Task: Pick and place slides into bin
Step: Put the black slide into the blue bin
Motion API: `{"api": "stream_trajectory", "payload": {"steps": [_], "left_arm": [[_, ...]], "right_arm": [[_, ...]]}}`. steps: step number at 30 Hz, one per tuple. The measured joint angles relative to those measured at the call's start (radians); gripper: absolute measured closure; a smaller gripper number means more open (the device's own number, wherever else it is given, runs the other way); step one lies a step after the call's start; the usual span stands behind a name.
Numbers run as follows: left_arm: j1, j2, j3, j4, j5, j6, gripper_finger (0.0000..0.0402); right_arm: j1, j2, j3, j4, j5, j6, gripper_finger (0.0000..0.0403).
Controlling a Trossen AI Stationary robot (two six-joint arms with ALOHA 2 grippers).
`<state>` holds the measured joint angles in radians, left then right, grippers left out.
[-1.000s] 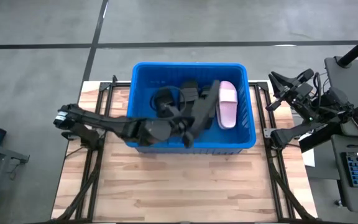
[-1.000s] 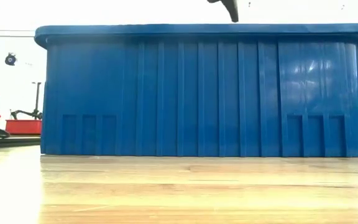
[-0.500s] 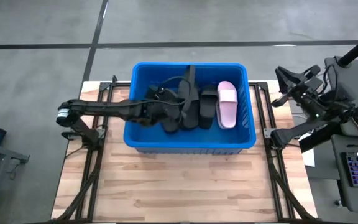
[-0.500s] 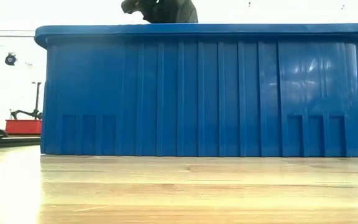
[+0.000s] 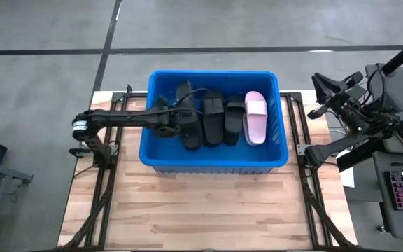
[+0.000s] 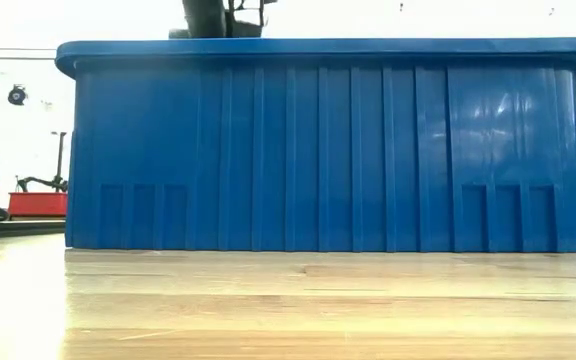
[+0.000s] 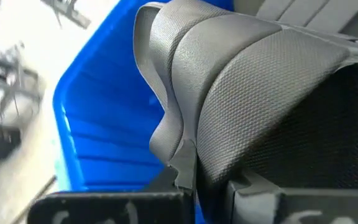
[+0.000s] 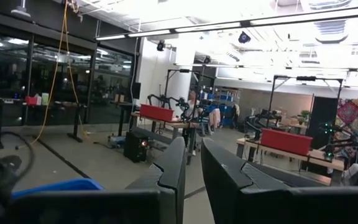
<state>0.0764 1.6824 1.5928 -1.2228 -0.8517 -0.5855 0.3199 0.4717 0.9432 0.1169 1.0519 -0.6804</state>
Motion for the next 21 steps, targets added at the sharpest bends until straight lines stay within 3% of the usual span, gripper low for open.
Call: {"api": "stream_trajectory", "payload": {"steps": [4,10,21], "left_arm": [[0.029,0.046,0.000,-0.029,0.052,-0.083,0.0401],[0.044,0.120,0.000,-0.026,0.092,-0.089,0.0401],[0.060,0.224,0.000,0.003,0.085,0.011,0.0401]], "right_arm": [[0.000,0.000,0.000,0.000,0.003,0.000,0.0359],[0.000,0.000,0.000,0.000,0.008,0.000,0.0359],[0.000,0.000,0.000,0.000,0.013,0.000,0.0359]]}}
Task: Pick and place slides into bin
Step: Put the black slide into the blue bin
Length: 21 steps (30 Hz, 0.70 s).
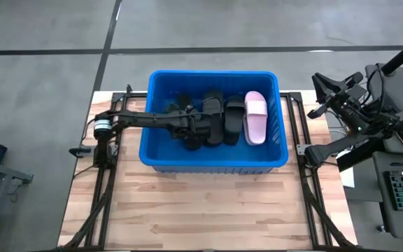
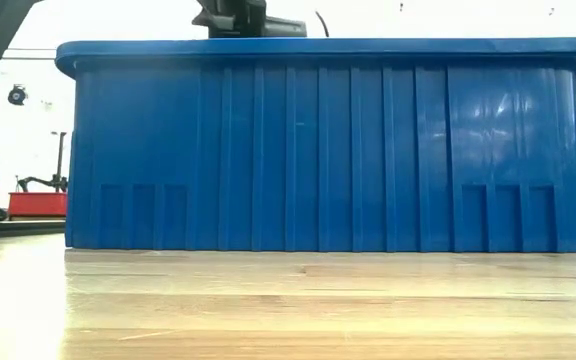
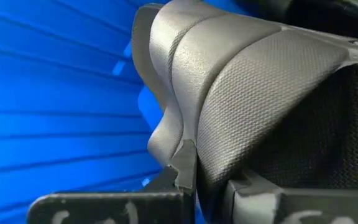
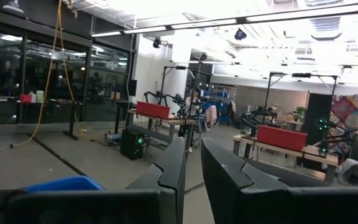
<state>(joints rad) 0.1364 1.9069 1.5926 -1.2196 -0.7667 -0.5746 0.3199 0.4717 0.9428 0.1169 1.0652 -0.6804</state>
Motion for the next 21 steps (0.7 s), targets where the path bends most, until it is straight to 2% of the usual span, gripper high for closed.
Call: {"api": "stream_trajectory", "payload": {"steps": [12,16,21], "left_arm": [[0.001,0.049,0.001,0.094,-0.021,0.163,0.0393],[0.002,0.048,0.001,0.112,-0.001,0.211,0.0355],[0.010,0.040,0.002,0.118,0.071,0.224,0.0288]], "right_arm": [[0.000,0.000,0.000,0.000,0.013,0.000,0.0359],[0.000,0.000,0.000,0.000,0.013,0.000,0.0359],[0.000,0.000,0.000,0.000,0.013,0.000,0.0359]]}}
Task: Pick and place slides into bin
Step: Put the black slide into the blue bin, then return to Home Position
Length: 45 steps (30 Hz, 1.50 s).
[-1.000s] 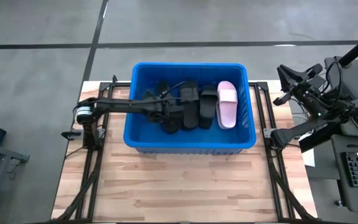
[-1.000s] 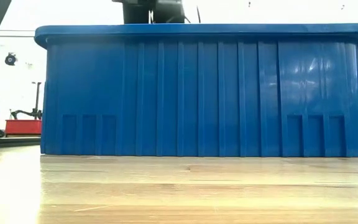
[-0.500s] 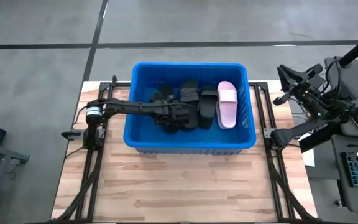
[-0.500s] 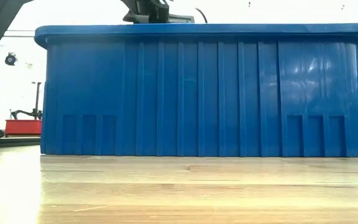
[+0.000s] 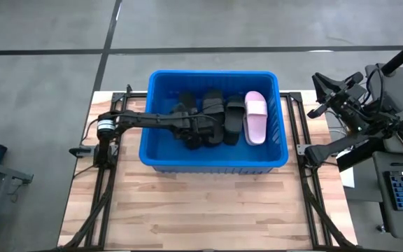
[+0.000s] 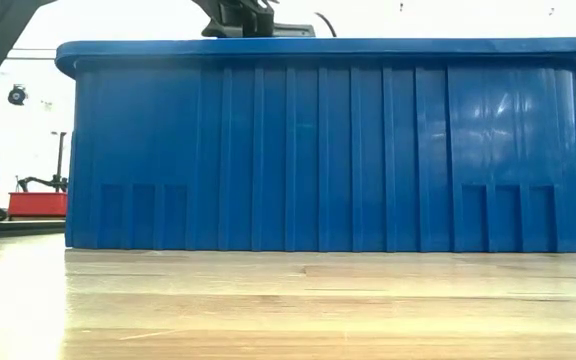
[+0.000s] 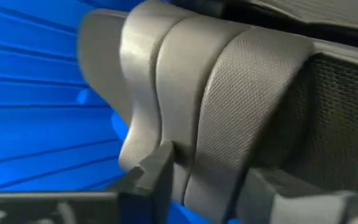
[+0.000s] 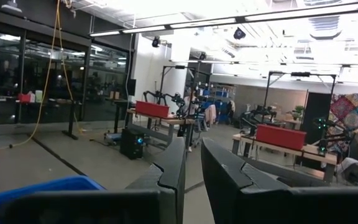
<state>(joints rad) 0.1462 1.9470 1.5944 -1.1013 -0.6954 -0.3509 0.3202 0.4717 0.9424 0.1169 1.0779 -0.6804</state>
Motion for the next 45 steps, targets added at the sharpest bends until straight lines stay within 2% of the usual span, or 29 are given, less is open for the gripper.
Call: {"api": "stream_trajectory", "payload": {"steps": [7,10,13,18,28,33,37,39,45], "left_arm": [[0.005,-0.001,0.000,0.006,0.170,0.102,0.0188],[0.007,-0.001,0.000,0.004,0.207,0.150,0.0155],[0.008,-0.001,0.000,0.001,0.225,0.187,0.0129],[0.015,-0.010,0.006,-0.009,0.320,0.295,0.0101],[0.018,-0.042,0.058,-0.006,0.361,0.514,0.0083],[0.018,-0.069,0.049,-0.016,0.365,0.523,0.0083],[0.018,-0.087,0.053,-0.036,0.441,0.518,0.0083],[0.014,-0.115,0.056,-0.039,0.479,0.516,0.0084],[0.004,-0.221,0.054,0.031,0.489,0.489,0.0102]], "right_arm": [[0.000,0.000,0.000,0.000,0.000,0.018,0.0359],[0.000,0.000,0.000,0.000,0.000,0.018,0.0359],[0.000,0.000,0.000,0.000,0.000,0.018,0.0359],[0.000,0.000,0.000,0.000,0.000,0.018,0.0359],[0.000,0.000,0.000,0.000,-0.001,0.026,0.0359],[0.000,0.000,0.000,0.000,-0.001,0.029,0.0359],[0.000,0.000,0.000,0.000,-0.002,0.034,0.0359],[0.000,0.000,0.000,0.000,-0.002,0.034,0.0359],[0.000,0.000,0.000,0.000,-0.003,0.026,0.0359]]}}
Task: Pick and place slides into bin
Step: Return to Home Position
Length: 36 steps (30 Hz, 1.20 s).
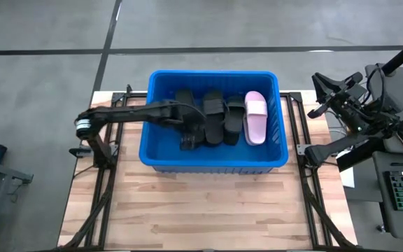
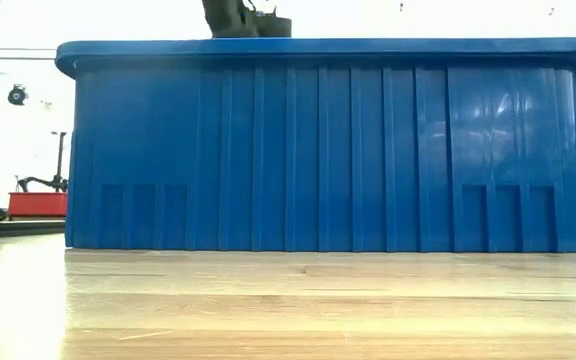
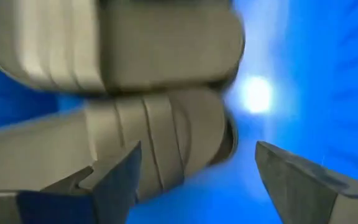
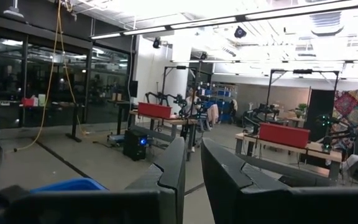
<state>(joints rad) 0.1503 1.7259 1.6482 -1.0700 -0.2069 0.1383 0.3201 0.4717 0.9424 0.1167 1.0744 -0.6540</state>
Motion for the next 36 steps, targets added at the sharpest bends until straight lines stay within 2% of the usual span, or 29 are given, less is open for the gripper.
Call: {"api": "stream_trajectory", "payload": {"steps": [4,7,9,14,16,19,23,28,33,36], "left_arm": [[0.001,-0.070,0.003,0.174,0.098,-0.019,0.0144],[-0.002,-0.106,-0.002,0.412,0.235,-0.071,0.0200],[-0.004,-0.116,-0.004,0.563,0.287,-0.118,0.0245],[-0.011,-0.125,-0.004,0.867,0.299,-0.159,0.0365],[-0.015,-0.125,-0.004,0.937,0.300,-0.171,0.0391],[-0.028,-0.128,-0.005,1.006,0.300,-0.210,0.0392],[-0.061,-0.173,-0.026,1.000,0.297,-0.201,0.0400],[-0.096,-0.274,-0.085,0.862,0.263,-0.205,0.0401],[-0.117,-0.411,-0.234,0.801,0.213,-0.161,0.0401],[-0.120,-0.529,-0.356,0.833,0.197,-0.139,0.0401]], "right_arm": [[0.000,0.000,0.000,0.000,0.000,-0.001,0.0359],[0.000,0.000,0.000,0.000,0.000,-0.009,0.0359],[0.000,0.000,0.000,0.000,0.000,-0.009,0.0359],[0.000,0.000,0.000,0.000,0.000,-0.008,0.0359],[0.000,0.000,0.000,-0.003,0.000,-0.008,0.0359],[0.000,0.000,0.000,-0.007,0.000,-0.006,0.0359],[0.000,0.000,0.000,-0.009,0.000,0.000,0.0359],[0.000,0.000,0.000,-0.009,0.000,0.044,0.0359],[0.000,0.000,0.000,-0.009,0.000,0.090,0.0359],[0.000,0.001,0.000,-0.009,0.000,0.135,0.0359]]}}
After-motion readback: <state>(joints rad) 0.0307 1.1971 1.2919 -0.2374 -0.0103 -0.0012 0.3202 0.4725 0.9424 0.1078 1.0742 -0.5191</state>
